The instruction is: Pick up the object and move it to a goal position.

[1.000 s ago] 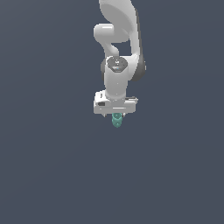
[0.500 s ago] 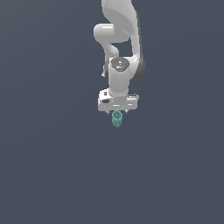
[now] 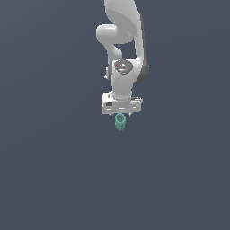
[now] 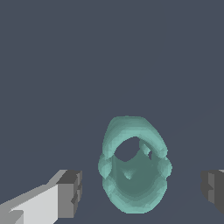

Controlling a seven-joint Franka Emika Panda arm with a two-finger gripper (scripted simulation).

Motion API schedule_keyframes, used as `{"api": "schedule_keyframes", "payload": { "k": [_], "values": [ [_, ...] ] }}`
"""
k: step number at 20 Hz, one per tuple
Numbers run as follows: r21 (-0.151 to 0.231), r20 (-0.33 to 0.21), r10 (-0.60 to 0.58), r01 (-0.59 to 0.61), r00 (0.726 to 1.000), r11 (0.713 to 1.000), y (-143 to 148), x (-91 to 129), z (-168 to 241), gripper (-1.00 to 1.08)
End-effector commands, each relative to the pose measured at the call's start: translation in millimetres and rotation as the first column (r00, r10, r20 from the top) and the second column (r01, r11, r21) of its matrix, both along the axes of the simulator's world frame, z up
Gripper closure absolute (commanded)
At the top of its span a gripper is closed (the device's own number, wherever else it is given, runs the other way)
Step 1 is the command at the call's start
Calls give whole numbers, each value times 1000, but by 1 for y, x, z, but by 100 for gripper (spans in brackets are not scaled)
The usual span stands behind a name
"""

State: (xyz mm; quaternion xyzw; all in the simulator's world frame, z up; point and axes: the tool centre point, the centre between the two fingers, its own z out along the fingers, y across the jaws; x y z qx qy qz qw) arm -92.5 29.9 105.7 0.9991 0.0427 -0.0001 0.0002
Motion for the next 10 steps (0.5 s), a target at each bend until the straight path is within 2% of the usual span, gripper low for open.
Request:
{"api": "schedule_keyframes", "payload": {
  "k": [1, 10],
  "values": [
    [0, -1, 0, 0, 1000, 1000, 0, -1, -7, -92],
    [0, 0, 0, 0, 1000, 1000, 0, -2, -42, -92]
  ]
}}
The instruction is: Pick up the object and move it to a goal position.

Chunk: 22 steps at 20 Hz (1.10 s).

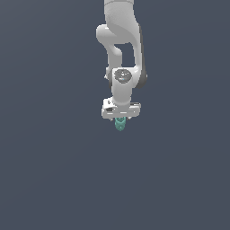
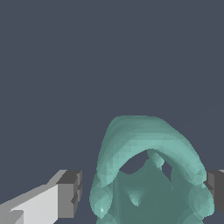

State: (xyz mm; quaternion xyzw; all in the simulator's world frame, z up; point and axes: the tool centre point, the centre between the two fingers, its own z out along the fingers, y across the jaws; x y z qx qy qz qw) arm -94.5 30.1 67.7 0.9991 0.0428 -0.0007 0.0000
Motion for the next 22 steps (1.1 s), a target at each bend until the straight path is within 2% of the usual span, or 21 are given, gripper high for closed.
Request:
{"api": "schedule_keyframes", "payload": {
  "k": [1, 4, 5, 17, 22],
  "values": [
    [0, 1, 0, 0, 1000, 1000, 0, 0, -6, -92],
    [0, 1, 0, 0, 1000, 1000, 0, 1, -9, -92],
    [0, 1, 0, 0, 1000, 1000, 0, 1, -9, 108],
    [0, 4, 0, 0, 1000, 1000, 1, 2, -7, 108],
    [0, 4, 0, 0, 1000, 1000, 7, 11, 1, 108]
  ]
}}
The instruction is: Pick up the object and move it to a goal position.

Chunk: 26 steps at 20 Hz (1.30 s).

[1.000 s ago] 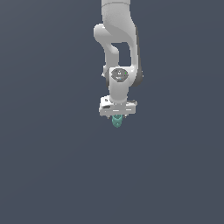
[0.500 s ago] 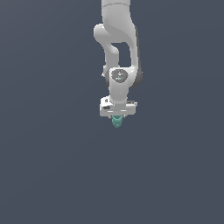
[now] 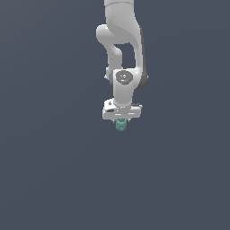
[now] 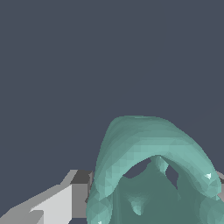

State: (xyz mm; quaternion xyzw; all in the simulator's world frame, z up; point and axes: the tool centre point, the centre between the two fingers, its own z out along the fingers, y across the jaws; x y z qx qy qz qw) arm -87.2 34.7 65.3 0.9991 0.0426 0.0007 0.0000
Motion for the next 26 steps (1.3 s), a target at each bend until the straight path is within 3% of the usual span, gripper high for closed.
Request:
{"api": "schedule_keyframes", "payload": {
  "k": [1, 18, 26],
  "values": [
    [0, 1, 1, -1, 1000, 1000, 5, 6, 5, 108],
    [0, -1, 0, 0, 1000, 1000, 66, 89, 72, 108],
    [0, -1, 0, 0, 1000, 1000, 83, 115, 90, 108]
  ]
}}
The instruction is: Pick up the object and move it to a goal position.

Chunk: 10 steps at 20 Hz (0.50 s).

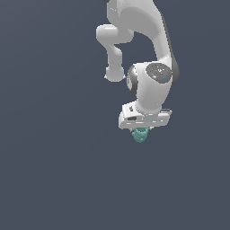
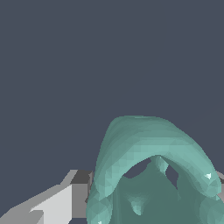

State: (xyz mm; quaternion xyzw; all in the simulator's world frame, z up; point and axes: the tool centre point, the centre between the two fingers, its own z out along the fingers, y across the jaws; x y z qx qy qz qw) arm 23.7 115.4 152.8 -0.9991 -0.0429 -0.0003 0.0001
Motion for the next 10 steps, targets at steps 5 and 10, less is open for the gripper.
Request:
{"api": "schedule_keyframes", "payload": {
  "k": [5, 10],
  "values": [
    [0, 0, 0, 0, 1000, 1000, 7, 11, 8, 108],
    [0, 0, 0, 0, 1000, 1000, 7, 12, 8, 108]
  ]
}}
